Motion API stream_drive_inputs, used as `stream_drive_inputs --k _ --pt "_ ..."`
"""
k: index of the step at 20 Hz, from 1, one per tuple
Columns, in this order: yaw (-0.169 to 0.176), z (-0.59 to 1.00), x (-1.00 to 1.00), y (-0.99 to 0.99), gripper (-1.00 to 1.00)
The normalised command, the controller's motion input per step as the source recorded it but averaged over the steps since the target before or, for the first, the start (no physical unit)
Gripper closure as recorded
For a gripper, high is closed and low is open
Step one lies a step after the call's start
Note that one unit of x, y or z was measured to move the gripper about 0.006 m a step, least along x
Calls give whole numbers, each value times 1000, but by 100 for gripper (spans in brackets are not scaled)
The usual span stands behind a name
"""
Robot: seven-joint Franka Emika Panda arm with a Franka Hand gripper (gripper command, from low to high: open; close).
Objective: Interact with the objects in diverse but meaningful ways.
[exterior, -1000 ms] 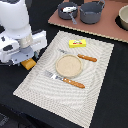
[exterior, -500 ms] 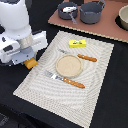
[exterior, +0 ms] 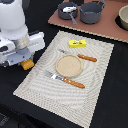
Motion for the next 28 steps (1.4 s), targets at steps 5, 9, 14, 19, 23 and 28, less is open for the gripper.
stream_drive_inputs --k 5,9,14,19,23,28 --pt "0 1000 999 31 100" --pt "0 726 1000 96 100" --pt "0 416 1000 106 100" --pt "0 22 1000 66 100" --pt "0 0 1000 73 100" --pt "0 -28 979 106 100"
